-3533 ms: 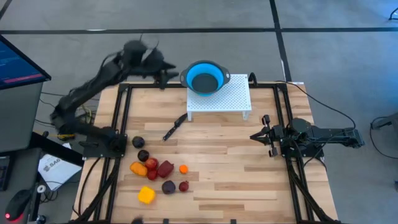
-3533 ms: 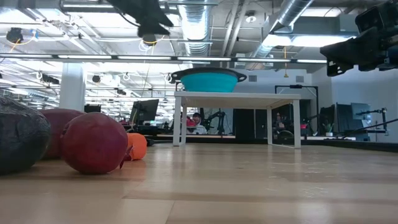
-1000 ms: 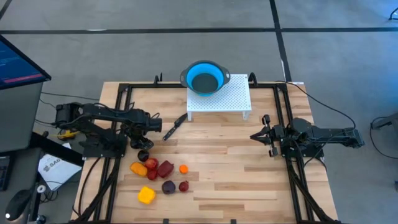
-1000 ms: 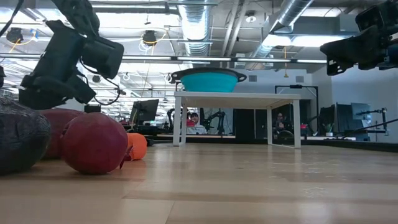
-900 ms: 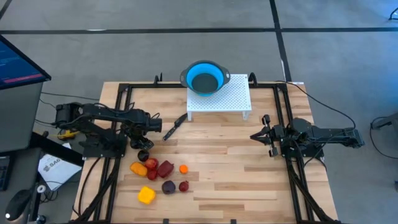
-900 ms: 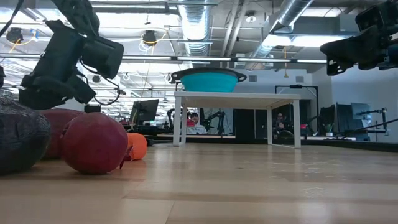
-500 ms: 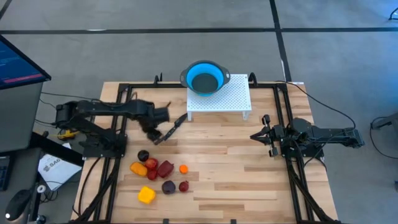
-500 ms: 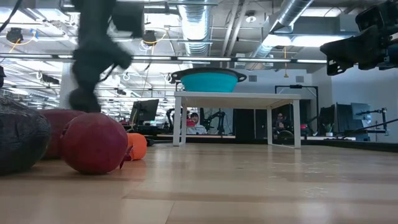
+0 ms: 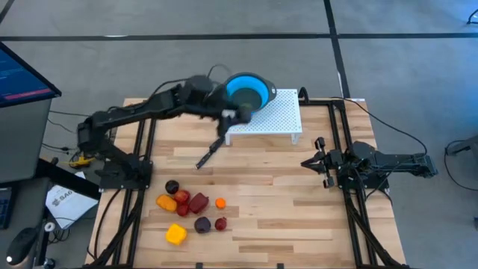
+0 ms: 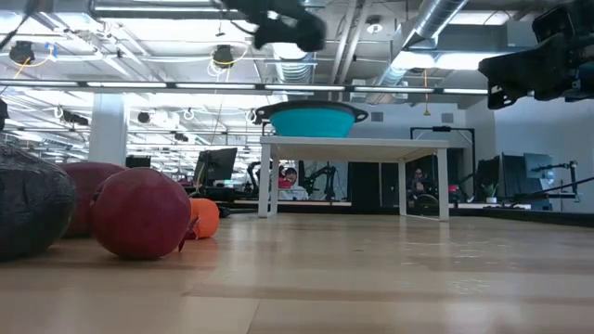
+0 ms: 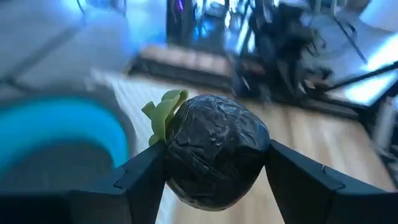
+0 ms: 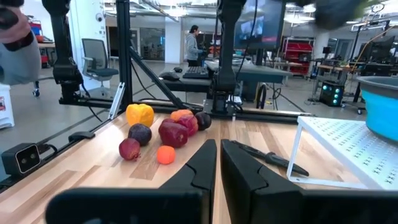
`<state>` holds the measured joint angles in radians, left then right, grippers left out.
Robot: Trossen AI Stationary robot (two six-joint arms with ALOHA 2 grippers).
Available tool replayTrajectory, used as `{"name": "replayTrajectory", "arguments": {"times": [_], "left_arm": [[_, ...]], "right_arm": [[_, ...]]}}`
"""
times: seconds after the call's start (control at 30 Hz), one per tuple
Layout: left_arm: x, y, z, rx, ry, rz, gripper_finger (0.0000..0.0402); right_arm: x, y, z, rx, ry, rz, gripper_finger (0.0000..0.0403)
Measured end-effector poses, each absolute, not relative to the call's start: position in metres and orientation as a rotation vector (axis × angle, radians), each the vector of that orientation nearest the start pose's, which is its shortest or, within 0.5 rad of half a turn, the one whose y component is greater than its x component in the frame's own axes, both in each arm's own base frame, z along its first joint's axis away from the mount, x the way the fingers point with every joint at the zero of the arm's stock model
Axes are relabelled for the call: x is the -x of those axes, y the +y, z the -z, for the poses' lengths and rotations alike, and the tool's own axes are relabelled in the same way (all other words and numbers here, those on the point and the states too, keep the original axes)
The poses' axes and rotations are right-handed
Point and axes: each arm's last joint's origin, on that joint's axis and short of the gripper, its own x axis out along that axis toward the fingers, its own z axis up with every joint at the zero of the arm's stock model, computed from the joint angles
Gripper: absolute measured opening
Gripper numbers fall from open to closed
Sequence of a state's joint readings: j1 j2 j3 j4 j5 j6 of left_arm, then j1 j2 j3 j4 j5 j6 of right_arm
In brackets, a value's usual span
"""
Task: Pick & Place Fruit
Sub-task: Put the black mangosteen into the blue strainer bowl on the shelf
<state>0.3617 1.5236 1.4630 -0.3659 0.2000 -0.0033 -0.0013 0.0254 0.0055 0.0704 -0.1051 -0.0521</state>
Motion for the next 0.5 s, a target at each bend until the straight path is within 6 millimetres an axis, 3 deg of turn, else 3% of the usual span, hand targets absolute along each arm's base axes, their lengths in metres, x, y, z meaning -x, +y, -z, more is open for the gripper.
{"name": "replayTrajectory", "arguments": {"times": [0.1,0.23,0.5], "left_arm": [[-0.343,0.143,-0.371,0.062,0.412,-0.235,0.0245],[-0.36,0.182,-0.354,0.002,0.465,-0.366,0.0246],[-0.36,0.234,-0.313,0.027,0.565,-0.482,0.0253]], "right_arm": [[-0.099,0.003,-0.17,0.054,-0.054,-0.102,0.0017],[-0.098,0.003,-0.173,0.045,-0.081,-0.102,0.0017],[-0.098,0.003,-0.174,-0.029,-0.091,-0.106,0.0017]]}}
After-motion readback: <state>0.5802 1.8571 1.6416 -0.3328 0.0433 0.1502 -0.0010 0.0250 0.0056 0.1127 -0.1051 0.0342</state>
